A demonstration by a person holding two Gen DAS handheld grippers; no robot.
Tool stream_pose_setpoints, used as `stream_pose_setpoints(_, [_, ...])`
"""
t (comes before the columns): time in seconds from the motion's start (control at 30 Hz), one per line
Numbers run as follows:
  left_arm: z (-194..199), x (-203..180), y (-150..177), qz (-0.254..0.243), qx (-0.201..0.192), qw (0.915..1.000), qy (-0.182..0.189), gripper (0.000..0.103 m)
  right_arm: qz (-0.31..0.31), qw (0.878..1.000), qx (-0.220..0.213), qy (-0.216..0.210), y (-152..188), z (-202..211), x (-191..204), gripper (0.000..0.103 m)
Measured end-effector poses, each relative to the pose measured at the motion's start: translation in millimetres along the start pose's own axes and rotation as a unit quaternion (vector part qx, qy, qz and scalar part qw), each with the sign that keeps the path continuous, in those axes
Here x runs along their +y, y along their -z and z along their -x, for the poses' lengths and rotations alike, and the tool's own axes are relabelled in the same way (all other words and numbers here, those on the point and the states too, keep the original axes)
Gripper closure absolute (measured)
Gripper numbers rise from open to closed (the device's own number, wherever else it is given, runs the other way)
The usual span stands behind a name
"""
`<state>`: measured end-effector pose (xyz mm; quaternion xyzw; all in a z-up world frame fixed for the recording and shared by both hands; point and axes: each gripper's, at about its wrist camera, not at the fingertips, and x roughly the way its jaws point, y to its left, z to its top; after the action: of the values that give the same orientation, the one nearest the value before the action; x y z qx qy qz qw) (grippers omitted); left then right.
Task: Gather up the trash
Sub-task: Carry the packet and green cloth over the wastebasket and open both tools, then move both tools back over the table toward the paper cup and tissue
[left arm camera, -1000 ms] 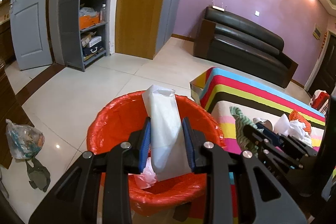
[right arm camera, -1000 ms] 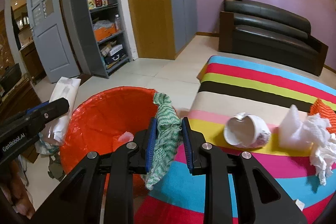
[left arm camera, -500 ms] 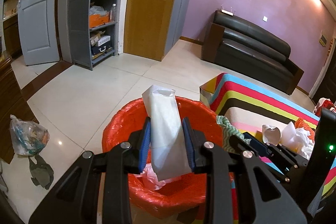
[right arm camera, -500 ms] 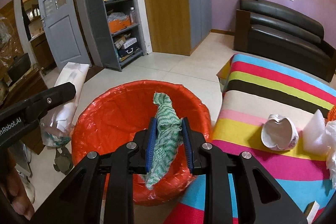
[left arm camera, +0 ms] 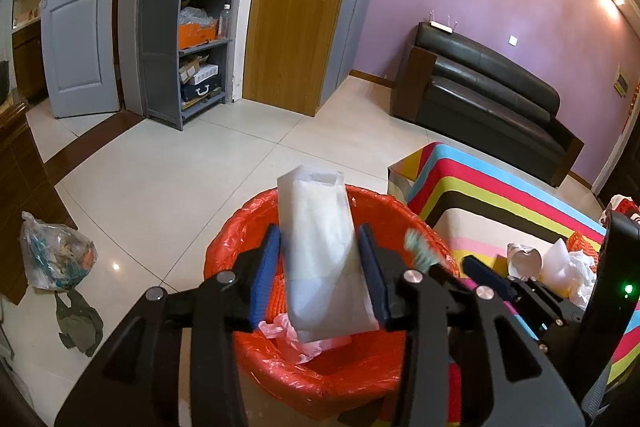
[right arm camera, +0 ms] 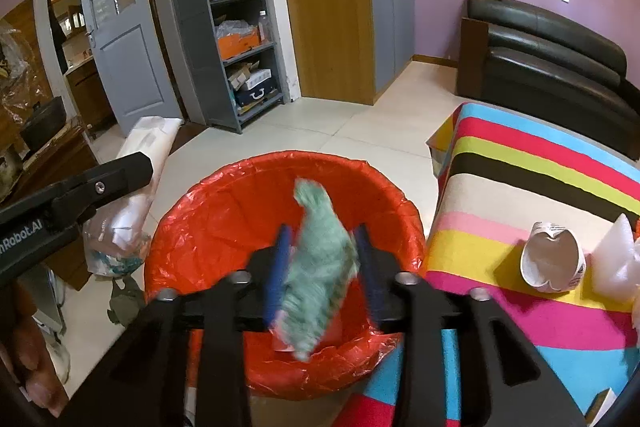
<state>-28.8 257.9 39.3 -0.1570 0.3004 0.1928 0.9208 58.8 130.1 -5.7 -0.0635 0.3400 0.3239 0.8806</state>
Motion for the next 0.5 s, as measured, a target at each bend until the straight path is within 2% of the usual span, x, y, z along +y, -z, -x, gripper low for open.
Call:
stream_pose_setpoints(0.03, [0, 1, -1, 0.001, 0.0, 1.0, -0.002, 0.063, 0.0, 1.0, -0.003, 0.0, 0, 1, 0, 0.035])
stream_pose_setpoints(0.5, [-1, -1, -2, 0.003, -0.002, 1.0, -0.002, 0.062, -0.001, 1.0, -0.011, 0.021, 5, 9, -17, 0.035])
